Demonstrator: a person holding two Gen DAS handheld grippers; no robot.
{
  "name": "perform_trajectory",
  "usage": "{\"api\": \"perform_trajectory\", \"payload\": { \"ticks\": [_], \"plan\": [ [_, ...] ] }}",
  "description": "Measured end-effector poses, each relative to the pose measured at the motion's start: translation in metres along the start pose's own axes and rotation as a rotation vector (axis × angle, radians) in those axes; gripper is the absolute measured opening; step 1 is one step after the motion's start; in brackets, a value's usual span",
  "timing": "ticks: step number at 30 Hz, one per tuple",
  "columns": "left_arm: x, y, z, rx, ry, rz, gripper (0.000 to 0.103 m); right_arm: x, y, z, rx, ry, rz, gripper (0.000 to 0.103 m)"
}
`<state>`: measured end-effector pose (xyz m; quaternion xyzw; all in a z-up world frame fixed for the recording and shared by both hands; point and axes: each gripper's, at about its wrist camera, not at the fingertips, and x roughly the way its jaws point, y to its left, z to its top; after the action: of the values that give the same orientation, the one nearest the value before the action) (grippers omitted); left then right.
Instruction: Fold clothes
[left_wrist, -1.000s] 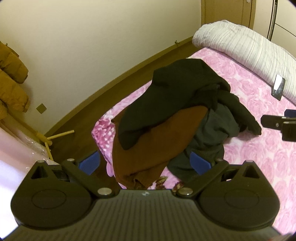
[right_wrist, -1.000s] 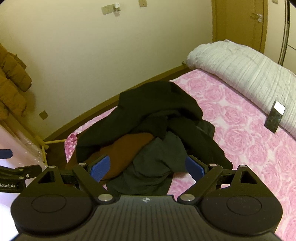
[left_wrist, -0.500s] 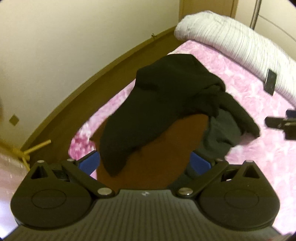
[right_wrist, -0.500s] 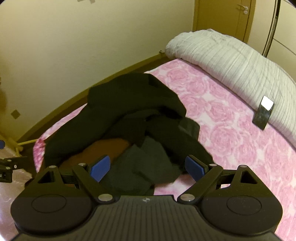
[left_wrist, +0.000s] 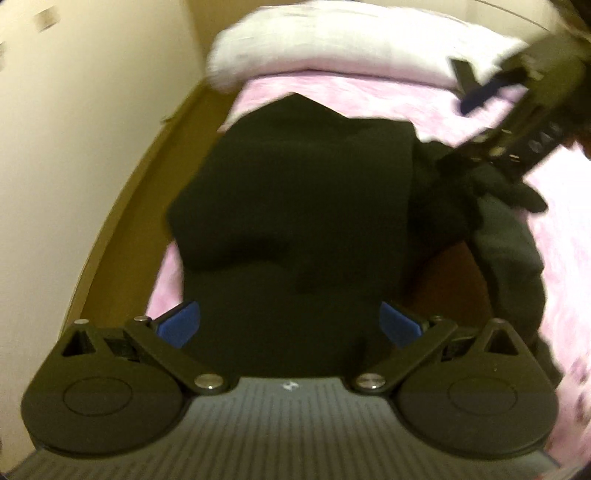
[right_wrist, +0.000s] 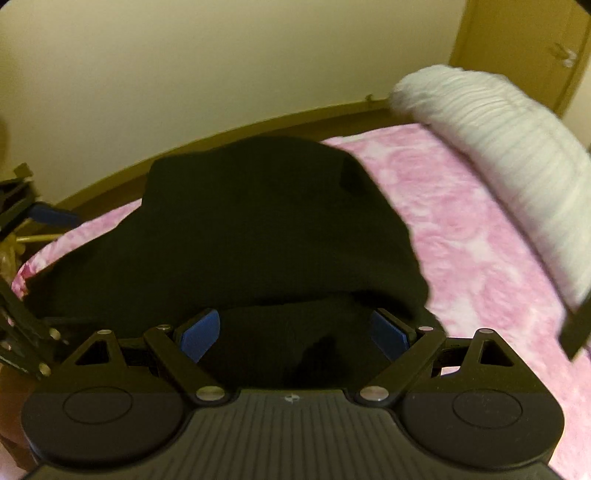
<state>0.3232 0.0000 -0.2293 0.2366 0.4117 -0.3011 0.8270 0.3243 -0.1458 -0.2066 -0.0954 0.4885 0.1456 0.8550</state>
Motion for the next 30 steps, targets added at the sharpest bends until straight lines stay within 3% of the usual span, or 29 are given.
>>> {"api": "perform_trajectory", "payload": {
  "ticks": [4, 5, 6, 7, 8, 9, 10, 11, 13, 19, 25, 30],
  "plan": [
    [0.036, -0.005, -0.001, 0.095, 0.005, -0.054, 0.099, 0.030, -0.014, -0.001, 0.120, 0.057, 0.032, 0.090],
    [0.040, -0.005, -0.001, 0.102, 0.002, -0.067, 0.098, 0.032, -0.017, -0.003, 0.161, 0.060, 0.049, 0.087],
    [0.042, -0.003, 0.000, 0.099, 0.003, -0.092, 0.089, 0.035, -0.021, -0.004, 0.203, 0.064, 0.065, 0.071],
    [0.041, -0.002, 0.001, 0.091, 0.004, -0.116, 0.077, 0.032, -0.022, -0.005, 0.228, 0.060, 0.086, 0.055],
    [0.040, 0.000, 0.003, 0.082, 0.001, -0.130, 0.068, 0.028, -0.021, -0.005, 0.237, 0.052, 0.087, 0.051],
    [0.035, 0.001, 0.005, 0.078, -0.004, -0.136, 0.042, 0.023, -0.019, -0.004, 0.231, 0.041, 0.096, 0.036],
    [0.028, 0.002, 0.008, 0.083, -0.011, -0.121, 0.009, 0.016, -0.016, -0.003, 0.230, 0.026, 0.113, 0.016],
    [0.021, 0.002, 0.011, 0.092, -0.020, -0.094, 0.001, 0.006, -0.013, -0.002, 0.235, 0.002, 0.120, 0.014],
    [0.002, 0.008, 0.017, 0.080, -0.047, -0.086, 0.000, -0.023, -0.010, 0.000, 0.241, -0.071, 0.130, 0.008],
    [-0.075, -0.004, 0.044, 0.118, -0.207, -0.098, 0.000, -0.149, -0.033, -0.021, 0.348, -0.292, 0.123, 0.007],
    [-0.158, -0.089, 0.077, 0.202, -0.361, -0.224, 0.000, -0.289, -0.077, -0.118, 0.522, -0.403, -0.022, 0.007],
    [-0.201, -0.205, 0.087, 0.263, -0.407, -0.382, 0.000, -0.386, -0.112, -0.242, 0.678, -0.446, -0.180, 0.007]
  ]
}}
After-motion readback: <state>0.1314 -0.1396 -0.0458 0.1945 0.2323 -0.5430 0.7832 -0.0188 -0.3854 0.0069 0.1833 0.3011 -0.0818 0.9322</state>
